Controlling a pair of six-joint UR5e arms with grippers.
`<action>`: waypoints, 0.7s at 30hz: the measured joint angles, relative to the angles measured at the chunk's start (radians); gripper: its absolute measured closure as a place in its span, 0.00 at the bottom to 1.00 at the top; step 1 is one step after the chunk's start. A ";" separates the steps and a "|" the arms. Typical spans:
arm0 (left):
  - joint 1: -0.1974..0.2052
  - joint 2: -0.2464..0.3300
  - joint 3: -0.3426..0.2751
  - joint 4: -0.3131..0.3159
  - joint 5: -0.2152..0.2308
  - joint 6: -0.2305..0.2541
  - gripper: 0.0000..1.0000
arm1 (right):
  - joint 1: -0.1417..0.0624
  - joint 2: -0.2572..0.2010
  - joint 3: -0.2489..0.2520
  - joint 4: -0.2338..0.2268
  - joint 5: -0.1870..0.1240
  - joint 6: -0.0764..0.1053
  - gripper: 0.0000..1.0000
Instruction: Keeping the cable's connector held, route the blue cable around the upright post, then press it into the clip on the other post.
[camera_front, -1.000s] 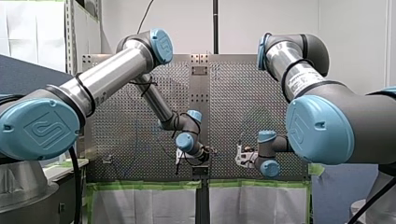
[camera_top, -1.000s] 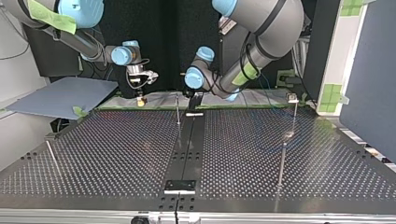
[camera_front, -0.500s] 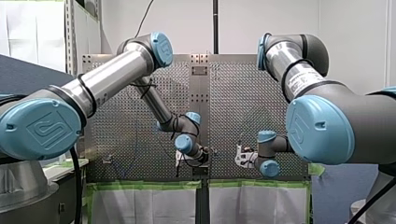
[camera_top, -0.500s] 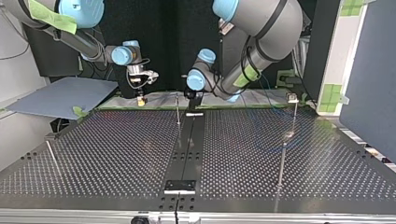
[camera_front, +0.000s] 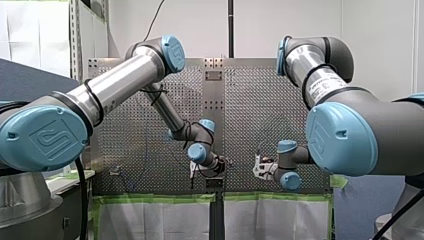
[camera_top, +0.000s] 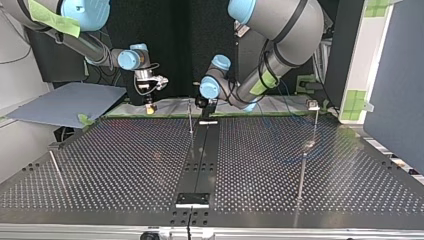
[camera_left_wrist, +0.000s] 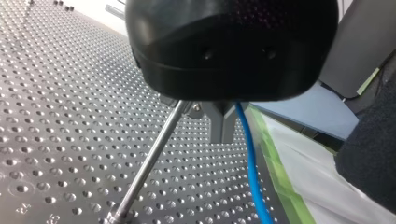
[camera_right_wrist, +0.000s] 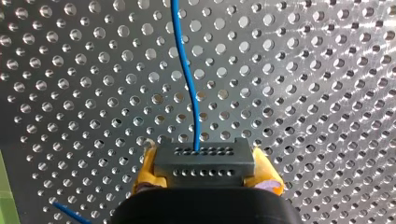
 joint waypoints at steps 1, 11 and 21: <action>0.000 0.000 0.000 0.002 0.001 0.000 1.00 | -0.001 0.001 0.000 -0.001 0.000 0.001 1.00; 0.001 -0.001 0.000 0.013 0.002 0.000 1.00 | -0.011 0.042 -0.005 -0.025 0.001 0.008 1.00; 0.002 -0.001 0.000 0.017 0.000 -0.007 1.00 | -0.019 0.049 -0.048 0.000 0.004 0.008 1.00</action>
